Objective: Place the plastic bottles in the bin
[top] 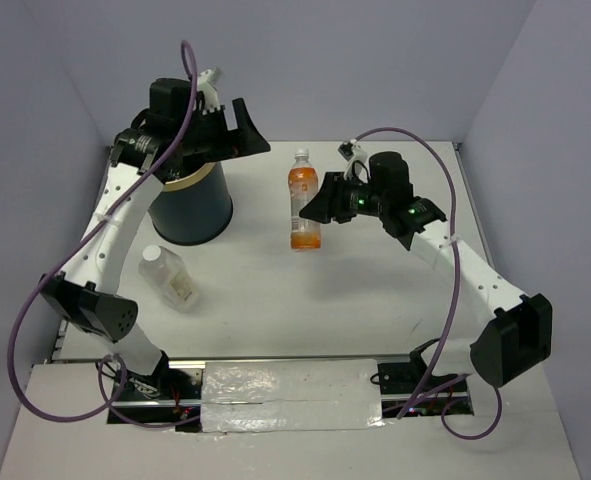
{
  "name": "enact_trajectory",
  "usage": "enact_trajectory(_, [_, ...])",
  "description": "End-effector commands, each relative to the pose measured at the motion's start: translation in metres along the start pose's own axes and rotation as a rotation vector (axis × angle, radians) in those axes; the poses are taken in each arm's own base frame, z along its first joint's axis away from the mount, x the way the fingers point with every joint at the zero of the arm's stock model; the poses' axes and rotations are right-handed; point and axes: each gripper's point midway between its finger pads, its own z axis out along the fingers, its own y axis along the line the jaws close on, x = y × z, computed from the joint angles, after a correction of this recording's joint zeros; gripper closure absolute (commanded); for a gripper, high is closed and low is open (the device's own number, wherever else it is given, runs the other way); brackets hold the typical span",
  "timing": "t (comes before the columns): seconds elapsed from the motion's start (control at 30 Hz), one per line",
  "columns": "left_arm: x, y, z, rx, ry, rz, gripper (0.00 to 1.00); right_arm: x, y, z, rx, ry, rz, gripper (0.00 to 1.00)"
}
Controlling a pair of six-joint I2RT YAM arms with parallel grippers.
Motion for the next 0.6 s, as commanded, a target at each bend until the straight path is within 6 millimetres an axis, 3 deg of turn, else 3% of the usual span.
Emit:
enact_trajectory(0.0, [-0.006, -0.021, 0.009, 0.121, 0.007, 0.007, 0.02, -0.015, 0.029, -0.008, -0.053, -0.014, -0.115, 0.43])
enact_trajectory(0.23, [0.016, -0.03, 0.04, 0.18, 0.104, -0.021, 0.05, -0.01, 0.038, -0.009, -0.084, 0.011, -0.145, 0.42])
enact_trajectory(0.57, [0.031, -0.051, 0.057, 0.24, 0.108, -0.033, 0.09, -0.003, 0.041, -0.005, -0.113, 0.023, -0.14, 0.42])
